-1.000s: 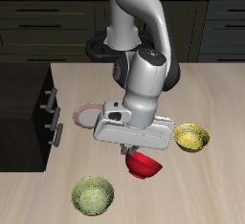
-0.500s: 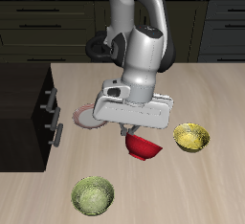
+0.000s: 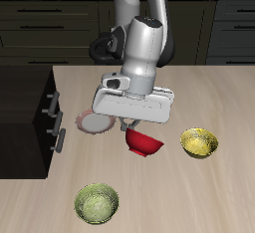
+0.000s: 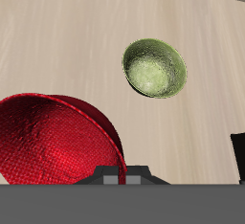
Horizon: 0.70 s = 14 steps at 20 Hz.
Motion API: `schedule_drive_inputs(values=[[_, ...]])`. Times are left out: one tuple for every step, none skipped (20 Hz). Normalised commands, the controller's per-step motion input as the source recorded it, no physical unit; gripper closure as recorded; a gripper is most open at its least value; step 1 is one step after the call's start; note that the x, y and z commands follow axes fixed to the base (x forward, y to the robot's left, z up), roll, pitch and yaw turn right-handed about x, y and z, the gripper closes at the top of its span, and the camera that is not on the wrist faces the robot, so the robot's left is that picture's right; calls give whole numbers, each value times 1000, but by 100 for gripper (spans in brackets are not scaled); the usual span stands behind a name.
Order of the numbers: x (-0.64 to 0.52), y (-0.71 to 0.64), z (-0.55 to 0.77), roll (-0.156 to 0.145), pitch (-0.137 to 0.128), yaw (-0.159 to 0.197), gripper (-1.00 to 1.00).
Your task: Place the red bowl on the plate
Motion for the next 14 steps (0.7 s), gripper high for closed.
schedule_drive_inputs(values=[[-233, -136, 132, 53, 8, -28, 100], [-397, -201, 199, -38, -47, 13, 100], [-334, -145, 142, 13, -25, 4, 100], [-34, 26, 84, 11, -9, -12, 100], [-468, -146, 165, 26, -3, -9, 100], [-311, 42, 110, 35, -38, 24, 100], [-194, -25, 3, 30, 8, 17, 100], [-212, -8, 24, 1, 3, 14, 100], [-457, 26, 26, 50, -4, 67, 100], [-714, -127, -14, 46, -3, -9, 100], [-388, -14, 7, 24, 4, 32, 100], [-335, -37, 19, 20, -29, 60, 100], [-292, -122, 29, -24, -35, 28, 100], [-270, -126, 5, 45, 7, -50, 100]])
